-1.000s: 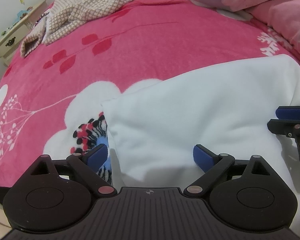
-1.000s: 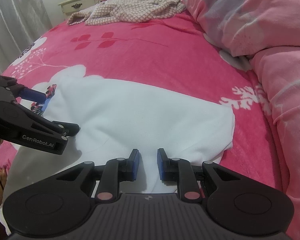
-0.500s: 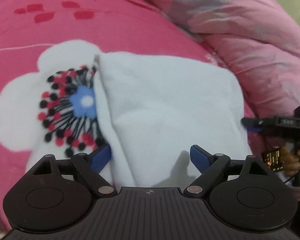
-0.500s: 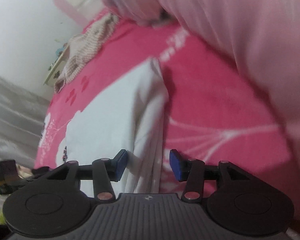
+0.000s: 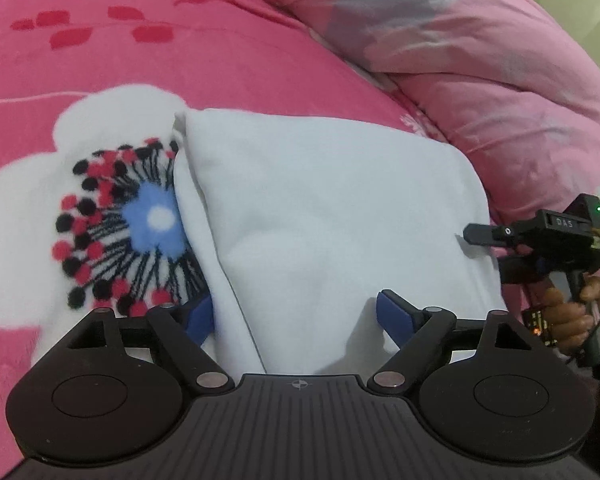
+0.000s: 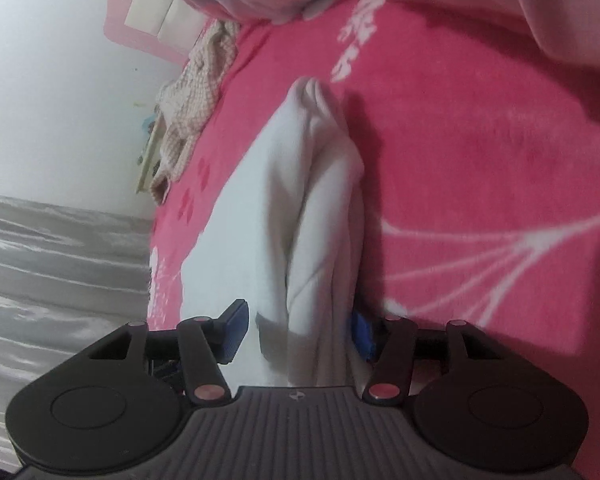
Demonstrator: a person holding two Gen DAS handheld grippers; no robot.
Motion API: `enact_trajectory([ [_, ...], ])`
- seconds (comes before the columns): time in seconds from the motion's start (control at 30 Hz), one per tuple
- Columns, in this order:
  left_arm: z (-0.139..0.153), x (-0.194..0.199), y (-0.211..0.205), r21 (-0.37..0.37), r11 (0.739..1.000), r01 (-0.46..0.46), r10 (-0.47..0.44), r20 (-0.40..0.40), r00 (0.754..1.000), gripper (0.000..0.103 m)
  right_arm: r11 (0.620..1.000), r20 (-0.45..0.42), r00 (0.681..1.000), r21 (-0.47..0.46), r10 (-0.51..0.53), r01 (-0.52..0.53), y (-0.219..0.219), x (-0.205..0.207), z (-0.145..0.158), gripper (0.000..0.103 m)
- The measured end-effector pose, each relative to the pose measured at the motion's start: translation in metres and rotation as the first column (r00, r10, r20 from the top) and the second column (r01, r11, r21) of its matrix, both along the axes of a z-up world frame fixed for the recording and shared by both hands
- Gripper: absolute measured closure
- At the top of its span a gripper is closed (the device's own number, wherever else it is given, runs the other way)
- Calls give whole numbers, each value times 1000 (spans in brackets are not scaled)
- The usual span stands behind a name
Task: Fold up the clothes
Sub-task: 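Grasp the hoodie edge with the left tool while the right tool grasps it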
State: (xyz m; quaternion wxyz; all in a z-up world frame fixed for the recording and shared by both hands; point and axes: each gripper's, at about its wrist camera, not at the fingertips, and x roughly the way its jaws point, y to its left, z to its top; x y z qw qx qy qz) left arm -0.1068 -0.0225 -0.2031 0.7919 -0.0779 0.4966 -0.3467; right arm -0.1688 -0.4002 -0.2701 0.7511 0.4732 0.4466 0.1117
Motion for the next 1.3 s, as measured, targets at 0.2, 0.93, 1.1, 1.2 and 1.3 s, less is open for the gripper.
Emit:
enact_trajectory([
  [0.2,-1,15,-10,-34,994,-106,107,18,994,35,998,22,999,-53,33,-32,14,18,4,72],
  [0.93,69,-8,-2,-197,977,-77,115,189,975,79,844,319,887,-521,334,-130,95,4,125,79],
  [1.1,26,10,-15,-96,993,-71,84,136,987,77,859,241,930,-496,278,-128,75,14,100,79],
  [1.2,20,16,-21,-48,998,-39,47,159,986,67,869,210,943,-478,259,-132,66,18,90,79],
  [1.3,16,24,-25,3,1000,-20,20,159,987,51,878,189,951,-460,245,-135,61,21,81,79],
])
